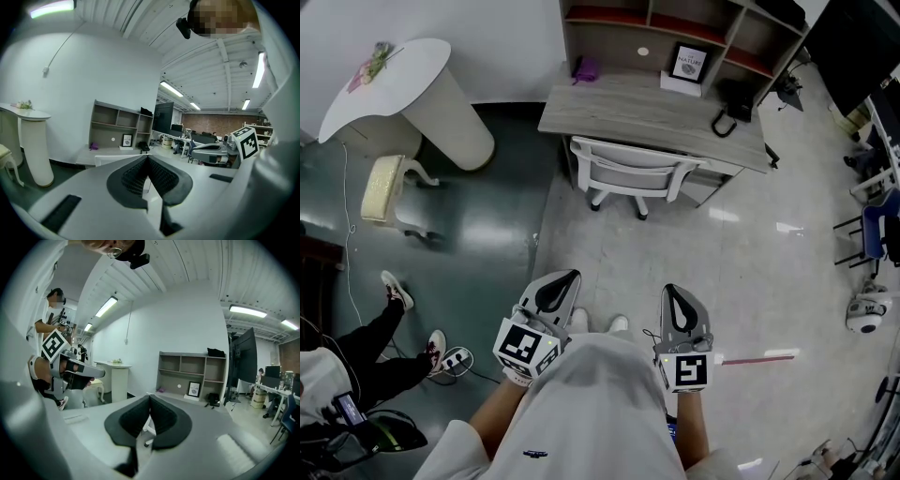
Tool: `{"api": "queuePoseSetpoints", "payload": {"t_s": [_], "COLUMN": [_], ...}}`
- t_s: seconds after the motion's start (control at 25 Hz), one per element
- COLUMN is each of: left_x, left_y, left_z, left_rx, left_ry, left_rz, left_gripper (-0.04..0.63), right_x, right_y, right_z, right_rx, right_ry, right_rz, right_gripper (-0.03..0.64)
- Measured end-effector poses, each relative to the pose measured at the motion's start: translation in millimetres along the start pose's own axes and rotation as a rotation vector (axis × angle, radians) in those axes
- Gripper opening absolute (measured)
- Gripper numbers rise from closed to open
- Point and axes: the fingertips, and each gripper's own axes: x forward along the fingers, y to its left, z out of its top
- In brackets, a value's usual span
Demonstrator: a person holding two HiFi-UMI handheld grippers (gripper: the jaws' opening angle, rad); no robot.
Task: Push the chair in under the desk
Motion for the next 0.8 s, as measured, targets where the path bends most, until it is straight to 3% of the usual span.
{"api": "queuePoseSetpoints", "payload": {"t_s": [0.8], "left_x": [8.5], "left_y": [-1.8], "left_z": [1.9], "left_rx": [0.003], "left_ry": [0.005], "left_rz": [-0.003], "left_gripper": [0.006], "right_x": [8.7], "right_y": [-2.2], "right_z": [7.7], "right_rx": [0.006], "right_ry": [-0.009], "right_rz": [0.042], "right_gripper": [0.014]}}
